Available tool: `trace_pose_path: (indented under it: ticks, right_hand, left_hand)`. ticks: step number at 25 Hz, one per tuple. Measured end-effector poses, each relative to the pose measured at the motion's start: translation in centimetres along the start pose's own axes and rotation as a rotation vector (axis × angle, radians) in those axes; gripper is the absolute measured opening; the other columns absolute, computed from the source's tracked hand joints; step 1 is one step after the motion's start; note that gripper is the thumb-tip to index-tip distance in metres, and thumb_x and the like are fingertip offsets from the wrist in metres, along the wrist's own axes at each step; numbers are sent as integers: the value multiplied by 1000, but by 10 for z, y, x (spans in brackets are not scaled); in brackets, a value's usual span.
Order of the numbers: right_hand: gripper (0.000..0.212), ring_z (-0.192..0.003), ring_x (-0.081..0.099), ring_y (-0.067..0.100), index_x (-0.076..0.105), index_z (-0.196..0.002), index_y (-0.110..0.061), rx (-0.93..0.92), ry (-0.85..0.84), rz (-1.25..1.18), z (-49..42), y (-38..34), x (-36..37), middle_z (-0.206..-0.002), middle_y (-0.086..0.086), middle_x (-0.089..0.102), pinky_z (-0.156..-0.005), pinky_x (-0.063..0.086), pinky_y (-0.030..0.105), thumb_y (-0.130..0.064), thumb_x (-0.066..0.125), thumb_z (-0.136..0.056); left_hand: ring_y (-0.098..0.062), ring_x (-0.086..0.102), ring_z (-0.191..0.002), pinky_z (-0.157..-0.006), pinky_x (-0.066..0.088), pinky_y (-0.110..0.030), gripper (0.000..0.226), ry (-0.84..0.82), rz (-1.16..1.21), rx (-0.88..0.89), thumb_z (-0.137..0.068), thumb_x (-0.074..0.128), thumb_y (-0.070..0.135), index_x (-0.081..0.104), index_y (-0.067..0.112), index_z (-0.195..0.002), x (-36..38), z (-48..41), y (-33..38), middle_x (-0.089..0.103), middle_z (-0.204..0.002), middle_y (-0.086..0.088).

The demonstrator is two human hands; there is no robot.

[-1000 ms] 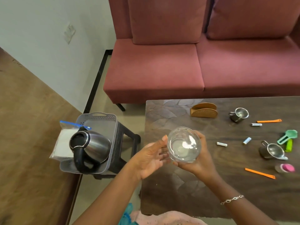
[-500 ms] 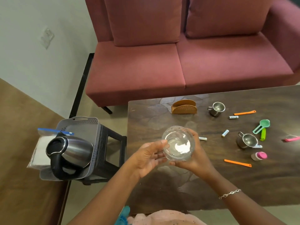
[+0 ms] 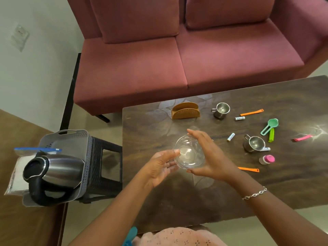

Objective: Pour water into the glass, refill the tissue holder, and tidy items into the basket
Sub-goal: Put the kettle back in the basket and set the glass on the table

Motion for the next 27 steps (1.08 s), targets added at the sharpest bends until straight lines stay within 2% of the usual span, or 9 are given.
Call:
trace_pose_path:
  ticks: [2, 3, 5, 7, 11, 15, 17, 23, 27]
  right_hand:
    - [101, -121, 29, 1, 23, -142, -11, 10, -7, 40, -3, 14, 0, -133, -5, 29, -95, 25, 1, -28, 80, -61]
    - [100, -121, 28, 2, 25, -142, -9, 15, -5, 53, -5, 22, 0, -134, -1, 31, -95, 25, 3, -29, 79, -61]
    - [97, -122, 31, 6, 28, -141, -7, 31, 14, 62, -9, 39, 1, -135, 7, 34, -98, 29, 12, -33, 75, -60]
    - [95, -123, 35, 11, 30, -140, -6, 54, 34, 61, -16, 56, 3, -135, 9, 35, -99, 35, 21, -34, 73, -59]
    - [93, -123, 40, 20, 33, -138, -4, 113, 65, 59, -37, 100, 8, -133, 12, 38, -99, 41, 30, -31, 72, -58]
    - [94, -123, 36, 15, 31, -139, -5, 170, 76, 50, -58, 140, 13, -136, 10, 35, -95, 39, 24, -25, 78, -61]
    - [93, -123, 37, 16, 30, -140, -5, 185, 81, 50, -70, 159, 16, -136, 9, 34, -93, 37, 21, -22, 80, -63]
    - [93, -125, 37, 18, 29, -139, -5, 208, 67, 42, -98, 202, 28, -138, 10, 33, -96, 32, 19, -22, 80, -64]
    - [94, -123, 36, 14, 29, -139, -6, 224, 58, 34, -105, 220, 41, -138, 10, 33, -96, 31, 19, -22, 81, -63]
  left_hand:
    - [-26, 57, -105, -104, 40, -42, 44, 15, 1, -14, -77, 70, 20, 57, 1, -115, 5, -14, -2, 62, -114, -17]
    - [-24, 59, -103, -101, 42, -40, 47, 14, 2, -15, -77, 70, 20, 56, 1, -118, 8, -20, -2, 63, -113, -15]
    - [-21, 60, -101, -97, 45, -36, 53, -2, 16, -11, -74, 66, 24, 54, 1, -121, 13, -35, -3, 64, -112, -13]
    - [-22, 59, -106, -104, 41, -38, 59, -2, 30, -3, -74, 62, 26, 52, 1, -126, 15, -50, -3, 62, -118, -13]
    - [-22, 55, -117, -111, 33, -42, 43, 10, 5, 31, -87, 52, 33, 55, 8, -122, 24, -89, 4, 63, -119, -8]
    - [-17, 55, -119, -105, 41, -34, 51, 0, -44, 44, -86, 40, 51, 57, 15, -117, 29, -129, 11, 62, -123, -5]
    - [-15, 55, -118, -104, 41, -32, 47, 9, -49, 38, -90, 34, 51, 57, 19, -114, 29, -150, 12, 62, -121, -2]
    - [-15, 50, -121, -107, 37, -30, 57, 35, -42, 15, -93, 30, 51, 44, 13, -133, 22, -200, 10, 58, -117, 2]
    - [-14, 49, -120, -104, 38, -27, 60, 46, -64, -9, -93, 28, 53, 41, 13, -135, 16, -218, 6, 57, -121, 1]
Point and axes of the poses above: each hand's wrist, its own z-axis away from the middle knuckle, its own x-axis out of the palm, y = z × x, the point moved 6 cm from there along -z, towards the middle knuckle
